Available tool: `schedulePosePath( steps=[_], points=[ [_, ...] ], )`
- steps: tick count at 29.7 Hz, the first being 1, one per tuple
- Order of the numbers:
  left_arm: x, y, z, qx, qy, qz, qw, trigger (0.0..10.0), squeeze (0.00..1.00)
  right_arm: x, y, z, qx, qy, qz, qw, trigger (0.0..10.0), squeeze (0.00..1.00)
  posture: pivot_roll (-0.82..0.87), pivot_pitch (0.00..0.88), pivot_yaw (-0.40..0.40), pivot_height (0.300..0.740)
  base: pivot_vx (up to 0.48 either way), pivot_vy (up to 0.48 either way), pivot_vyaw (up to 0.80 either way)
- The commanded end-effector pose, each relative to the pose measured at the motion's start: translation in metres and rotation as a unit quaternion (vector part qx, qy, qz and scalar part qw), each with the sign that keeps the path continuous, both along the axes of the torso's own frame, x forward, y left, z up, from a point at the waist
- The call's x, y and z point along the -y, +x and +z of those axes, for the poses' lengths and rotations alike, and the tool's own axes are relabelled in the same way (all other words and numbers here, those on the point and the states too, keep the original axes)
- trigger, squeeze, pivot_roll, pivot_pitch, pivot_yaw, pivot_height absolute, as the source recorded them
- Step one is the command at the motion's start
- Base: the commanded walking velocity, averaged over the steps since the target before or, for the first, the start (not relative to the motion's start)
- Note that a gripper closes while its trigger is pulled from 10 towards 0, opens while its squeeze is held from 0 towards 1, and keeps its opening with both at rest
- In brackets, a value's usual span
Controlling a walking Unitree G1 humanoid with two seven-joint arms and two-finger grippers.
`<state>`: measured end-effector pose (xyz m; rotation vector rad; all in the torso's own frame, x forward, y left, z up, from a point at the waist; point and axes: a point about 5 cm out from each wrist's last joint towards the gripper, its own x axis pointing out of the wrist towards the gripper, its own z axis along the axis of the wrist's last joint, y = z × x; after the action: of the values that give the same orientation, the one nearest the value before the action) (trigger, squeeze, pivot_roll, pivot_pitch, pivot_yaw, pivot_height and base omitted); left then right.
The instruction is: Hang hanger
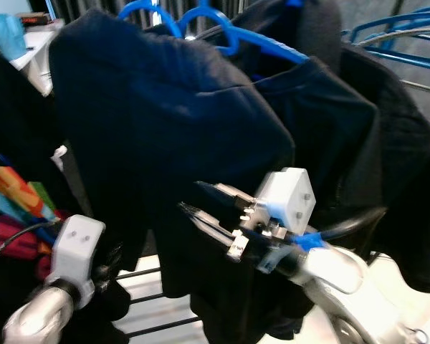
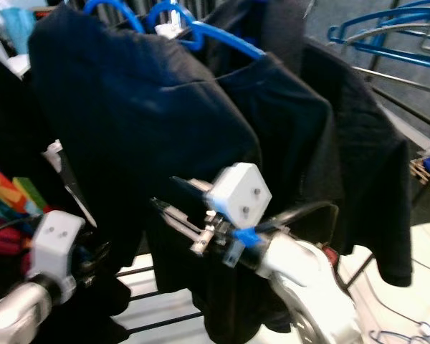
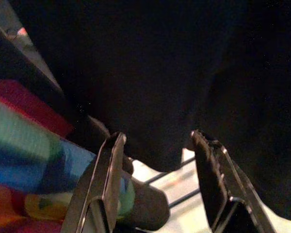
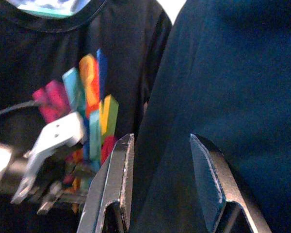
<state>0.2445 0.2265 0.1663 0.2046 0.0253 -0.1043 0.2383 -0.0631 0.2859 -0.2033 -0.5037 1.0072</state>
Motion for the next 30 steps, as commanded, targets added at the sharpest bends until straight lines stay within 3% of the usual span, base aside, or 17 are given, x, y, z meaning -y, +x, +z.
schedulePosePath(
  steps=[1,3,5,6,9,12,16,19,21,30],
  points=[
    [0.002,-0.01,-0.002,-0.006,-0.011,0.011,1.0,10.0,0.0,-0.007,0.008,0.001,-0.007,0.009,-0.015,1.0,10.0,0.0,-0.06,0.224,-0.03,0.74,0.0,0.0,0.0],
    [0.005,-0.023,-0.005,-0.002,0.011,0.02,1.0,10.0,0.0,-0.015,0.021,0.003,-0.011,0.02,-0.036,0.999,10.0,0.0,-0.06,0.225,-0.039,0.74,0.0,0.0,0.0],
    [0.007,-0.027,-0.007,-0.003,0.01,0.023,1.0,10.0,0.0,-0.018,0.023,0.003,-0.013,0.021,-0.038,0.999,10.0,0.0,-0.06,0.226,-0.041,0.74,0.0,0.0,0.0],
    [0.005,-0.031,-0.008,-0.004,0.0,0.04,0.999,10.0,0.0,-0.03,0.019,0.007,-0.026,0.031,0.017,0.999,10.0,0.0,-0.05,0.228,-0.052,0.74,0.0,0.0,0.0],
    [0.005,-0.03,-0.006,-0.002,-0.006,0.05,0.999,10.0,0.0,-0.039,0.017,0.014,-0.022,0.035,0.057,0.997,10.0,0.0,-0.05,0.225,-0.056,0.74,0.0,0.0,0.0],
    [0.005,-0.028,-0.004,-0.002,-0.008,0.048,0.999,10.0,0.0,-0.048,0.035,0.036,0.005,0.035,0.072,0.997,10.0,0.0,-0.06,0.218,-0.062,0.74,0.0,0.0,0.0],
    [0.005,-0.028,-0.004,-0.003,-0.008,0.048,0.999,10.0,0.0,-0.049,0.04,0.041,0.009,0.037,0.075,0.996,10.0,0.0,-0.06,0.216,-0.063,0.74,0.0,0.0,0.0],
    [0.007,-0.026,-0.003,0.001,-0.008,0.049,0.999,10.0,0.0,-0.054,0.051,0.054,0.019,0.035,0.091,0.995,10.0,0.0,-0.05,0.21,-0.068,0.74,0.0,0.0,0.0],
    [0.012,-0.022,-0.001,0.009,-0.012,0.049,0.999,10.0,0.0,-0.062,0.073,0.073,0.029,0.035,0.099,0.994,10.0,0.0,-0.05,0.201,-0.076,0.74,0.0,0.0,0.0],
    [0.016,-0.02,0.0,0.015,-0.018,0.053,0.998,10.0,0.0,-0.064,0.108,0.088,0.002,0.034,0.08,0.996,10.0,0.0,-0.03,0.192,-0.08,0.74,0.0,0.0,0.0]
  ],
)
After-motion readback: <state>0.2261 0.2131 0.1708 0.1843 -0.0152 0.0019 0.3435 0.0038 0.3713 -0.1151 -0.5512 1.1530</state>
